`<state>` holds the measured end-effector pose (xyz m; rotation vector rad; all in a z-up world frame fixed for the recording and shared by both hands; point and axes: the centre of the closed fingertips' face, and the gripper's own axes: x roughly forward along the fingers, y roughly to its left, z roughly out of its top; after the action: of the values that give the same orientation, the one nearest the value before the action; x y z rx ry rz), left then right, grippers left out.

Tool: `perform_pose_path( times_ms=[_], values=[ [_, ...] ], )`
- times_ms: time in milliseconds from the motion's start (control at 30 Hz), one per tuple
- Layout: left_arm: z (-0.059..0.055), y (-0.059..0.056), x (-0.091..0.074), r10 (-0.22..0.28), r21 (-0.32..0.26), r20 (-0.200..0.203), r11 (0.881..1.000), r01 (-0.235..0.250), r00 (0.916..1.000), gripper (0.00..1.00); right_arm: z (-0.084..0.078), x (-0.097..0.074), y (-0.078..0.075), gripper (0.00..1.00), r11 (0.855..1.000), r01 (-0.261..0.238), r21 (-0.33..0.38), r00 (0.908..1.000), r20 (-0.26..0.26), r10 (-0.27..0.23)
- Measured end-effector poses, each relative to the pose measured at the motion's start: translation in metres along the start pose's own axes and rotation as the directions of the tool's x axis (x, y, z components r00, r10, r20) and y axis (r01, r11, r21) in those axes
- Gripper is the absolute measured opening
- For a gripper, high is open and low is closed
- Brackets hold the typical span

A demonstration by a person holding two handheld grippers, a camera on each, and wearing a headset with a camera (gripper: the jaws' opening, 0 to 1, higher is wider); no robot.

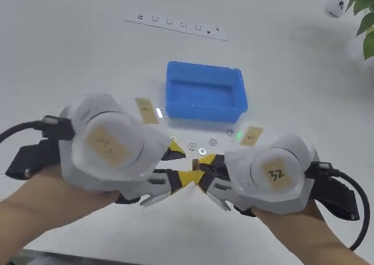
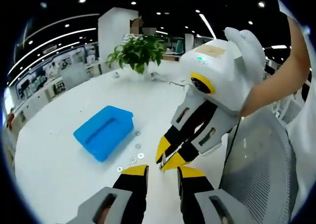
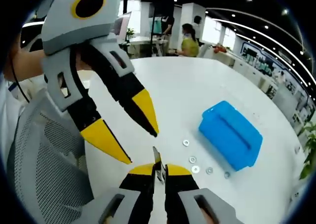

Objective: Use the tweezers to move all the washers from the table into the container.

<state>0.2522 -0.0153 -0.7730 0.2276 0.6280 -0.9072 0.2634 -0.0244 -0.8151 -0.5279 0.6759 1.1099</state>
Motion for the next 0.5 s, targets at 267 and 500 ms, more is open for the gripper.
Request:
perform_pose_path(
  times_ms=[267,500],
  values=[
    [-0.059,0.021,-0.032,0.194,-0.170,-0.067,0.964,-0.203,0.9786,0.70,0.017,-0.007,-0.024,0.03,0.982,0.017,0.189,0.9944,0.099,-0.036],
    [-0.072,0.018,-0.039,0.225,-0.225,-0.090,0.944,-0.240,0.9701,0.88,0.032,0.000,-0.045,0.03,0.972,0.014,0.233,0.9901,0.133,-0.046]
  ],
)
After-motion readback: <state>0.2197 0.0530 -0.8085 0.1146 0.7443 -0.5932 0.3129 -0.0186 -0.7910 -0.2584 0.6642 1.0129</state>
